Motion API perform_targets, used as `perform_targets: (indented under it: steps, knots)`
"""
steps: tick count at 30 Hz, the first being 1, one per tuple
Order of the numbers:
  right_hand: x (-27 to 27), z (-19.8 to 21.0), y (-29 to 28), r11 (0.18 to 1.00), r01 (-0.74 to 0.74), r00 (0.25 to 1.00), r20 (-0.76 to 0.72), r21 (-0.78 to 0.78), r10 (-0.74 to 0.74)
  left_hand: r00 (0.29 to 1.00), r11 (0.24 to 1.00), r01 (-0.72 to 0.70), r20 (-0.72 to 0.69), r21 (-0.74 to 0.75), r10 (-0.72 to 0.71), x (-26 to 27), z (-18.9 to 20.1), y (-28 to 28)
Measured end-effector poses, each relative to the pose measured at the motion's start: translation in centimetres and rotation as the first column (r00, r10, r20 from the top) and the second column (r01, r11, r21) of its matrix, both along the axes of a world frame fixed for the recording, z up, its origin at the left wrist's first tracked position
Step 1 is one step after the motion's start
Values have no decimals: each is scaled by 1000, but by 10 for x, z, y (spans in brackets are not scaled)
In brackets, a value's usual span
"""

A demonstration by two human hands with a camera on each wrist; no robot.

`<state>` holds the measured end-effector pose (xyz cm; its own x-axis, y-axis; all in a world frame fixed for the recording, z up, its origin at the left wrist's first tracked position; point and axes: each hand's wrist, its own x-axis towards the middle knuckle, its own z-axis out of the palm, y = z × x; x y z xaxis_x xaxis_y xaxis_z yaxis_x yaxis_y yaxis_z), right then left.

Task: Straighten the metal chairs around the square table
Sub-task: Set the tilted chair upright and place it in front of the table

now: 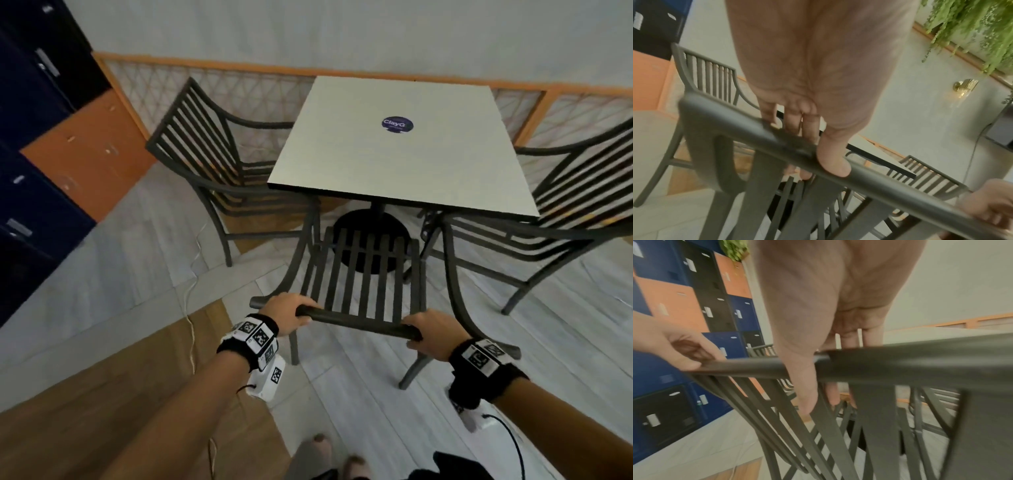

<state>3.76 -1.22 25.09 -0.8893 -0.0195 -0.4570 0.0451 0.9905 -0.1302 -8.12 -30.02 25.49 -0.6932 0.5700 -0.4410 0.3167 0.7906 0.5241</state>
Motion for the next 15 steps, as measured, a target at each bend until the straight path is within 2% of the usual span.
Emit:
perform_targets:
  steps: [5,11,15]
  knots:
    - [-36,22,-36,984,-176,984,29,35,175,992,989,-120,-13,89,122,-18,2,-44]
    - [-114,40,-118,941,-313,950,-64,-130,307,969,966,-246,6,79,246,-74,-3,-117]
    - [-182,46,-194,916,-319,947,-119,-243,298,956,954,-294,2,63,294,-139,-9,-184]
